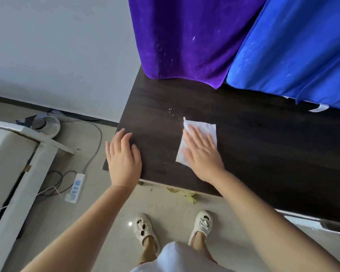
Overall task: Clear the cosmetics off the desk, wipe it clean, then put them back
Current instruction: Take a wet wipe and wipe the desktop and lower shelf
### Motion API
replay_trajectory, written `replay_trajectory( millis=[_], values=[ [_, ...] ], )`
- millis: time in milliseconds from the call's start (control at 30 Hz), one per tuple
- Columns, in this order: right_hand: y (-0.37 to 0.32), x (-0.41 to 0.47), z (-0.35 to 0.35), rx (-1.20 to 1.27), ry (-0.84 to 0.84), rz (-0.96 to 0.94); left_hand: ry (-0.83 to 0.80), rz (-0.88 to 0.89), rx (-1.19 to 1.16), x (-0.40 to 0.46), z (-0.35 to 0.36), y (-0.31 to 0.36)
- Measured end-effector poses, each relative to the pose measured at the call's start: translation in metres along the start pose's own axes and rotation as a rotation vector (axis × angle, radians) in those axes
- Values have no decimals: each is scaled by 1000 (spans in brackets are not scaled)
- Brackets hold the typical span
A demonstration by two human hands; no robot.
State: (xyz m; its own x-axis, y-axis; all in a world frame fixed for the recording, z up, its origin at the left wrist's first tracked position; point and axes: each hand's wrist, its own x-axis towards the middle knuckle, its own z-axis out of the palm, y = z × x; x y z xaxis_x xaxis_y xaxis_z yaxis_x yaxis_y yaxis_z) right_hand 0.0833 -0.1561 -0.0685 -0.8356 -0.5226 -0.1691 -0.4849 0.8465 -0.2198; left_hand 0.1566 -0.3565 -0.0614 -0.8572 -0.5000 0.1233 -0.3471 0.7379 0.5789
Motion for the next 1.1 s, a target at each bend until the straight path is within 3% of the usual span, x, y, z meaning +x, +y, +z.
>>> replay_trajectory(
  millis=[167,233,300,400,567,700,767,900,1000,1033,1100],
  values=[
    [81,-58,3,-23,82,578,-272,-180,0,36,-19,-15],
    [75,-53,-5,62,127,823,-290,-176,36,35,-20,-13],
    [49,-24,-14,105,165,930,-261,-160,55,33,-20,-14],
    [1,43,-8,67,185,721,-254,-168,54,34,-20,-16],
    [-86,138,-5,39,36,314,-254,-179,25,34,-20,-19],
    [-77,126,-11,17,-43,-64,-265,-206,-4,34,-21,-19],
    [-31,110,-11,-11,-7,19,-270,-197,-11,35,-21,-20],
    [67,74,-21,-7,117,592,-276,-194,-23,35,-20,-19],
    [65,86,-38,161,168,968,-277,-195,-15,36,-20,-19],
    [51,100,-41,181,180,1018,-279,-199,-16,37,-20,-19],
    [17,140,-38,151,190,916,-285,-204,-19,36,-20,-19]
  ],
)
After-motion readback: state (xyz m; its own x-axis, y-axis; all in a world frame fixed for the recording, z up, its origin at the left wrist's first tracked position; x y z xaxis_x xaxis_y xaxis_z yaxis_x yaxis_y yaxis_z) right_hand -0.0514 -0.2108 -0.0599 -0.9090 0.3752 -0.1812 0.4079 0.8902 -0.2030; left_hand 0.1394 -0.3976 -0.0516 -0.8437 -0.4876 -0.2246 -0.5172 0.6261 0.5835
